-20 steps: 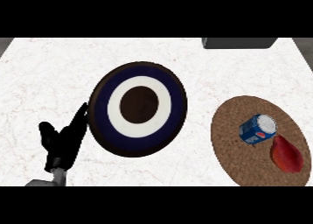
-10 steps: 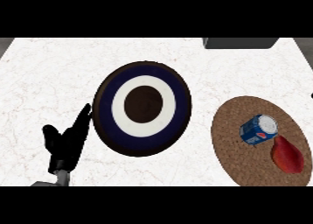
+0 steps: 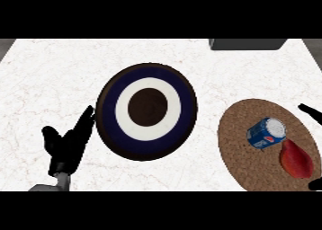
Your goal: Pick the pear from the placemat and place it in the plate
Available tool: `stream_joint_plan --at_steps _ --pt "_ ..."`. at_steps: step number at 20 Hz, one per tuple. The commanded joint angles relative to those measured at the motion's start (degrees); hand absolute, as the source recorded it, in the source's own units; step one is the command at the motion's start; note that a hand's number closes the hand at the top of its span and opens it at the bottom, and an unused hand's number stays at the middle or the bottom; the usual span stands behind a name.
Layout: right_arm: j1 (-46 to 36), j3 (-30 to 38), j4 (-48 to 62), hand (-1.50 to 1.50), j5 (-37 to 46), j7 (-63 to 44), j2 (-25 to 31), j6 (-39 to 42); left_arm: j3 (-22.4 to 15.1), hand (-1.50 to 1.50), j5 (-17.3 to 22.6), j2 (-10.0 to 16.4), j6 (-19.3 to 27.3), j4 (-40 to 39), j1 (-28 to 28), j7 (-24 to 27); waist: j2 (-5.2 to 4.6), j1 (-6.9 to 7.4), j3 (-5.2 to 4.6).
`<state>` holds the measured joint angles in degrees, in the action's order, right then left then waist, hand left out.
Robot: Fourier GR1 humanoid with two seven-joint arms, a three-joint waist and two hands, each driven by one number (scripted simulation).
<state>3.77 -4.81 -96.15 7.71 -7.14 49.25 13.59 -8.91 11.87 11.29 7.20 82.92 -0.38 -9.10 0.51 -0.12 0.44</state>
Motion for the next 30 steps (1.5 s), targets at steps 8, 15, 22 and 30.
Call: stream_joint_plan --at_steps 8,15,22,30 --pt "-1.33 -2.4 1.49 -1.5 12.18 -3.71 -6.37 -1.41 1.88 0.0 -1.49 -1.83 -1.51 -8.31 -1.33 2.38 -0.57 -0.18 -0.46" --pt "-6.54 -1.02 11.0 -1.5 15.16 -0.22 -8.57 2.8 2.03 0.0 -1.04 -1.13 -2.83 -1.39 0.88 -2.15 -0.55 0.39 -0.43" --pt "-1.8 -4.98 8.02 1.5 23.32 6.06 -8.43 1.17 2.75 0.0 -2.02 -2.47 -2.29 -3.16 0.74 -0.76 -0.49 -0.03 -0.44" --pt "-3.84 -11.44 3.39 1.5 31.88 -3.5 -20.62 -5.6 2.01 0.0 -3.46 -2.98 -1.48 -0.62 1.71 -2.92 -0.31 -0.13 -0.52"
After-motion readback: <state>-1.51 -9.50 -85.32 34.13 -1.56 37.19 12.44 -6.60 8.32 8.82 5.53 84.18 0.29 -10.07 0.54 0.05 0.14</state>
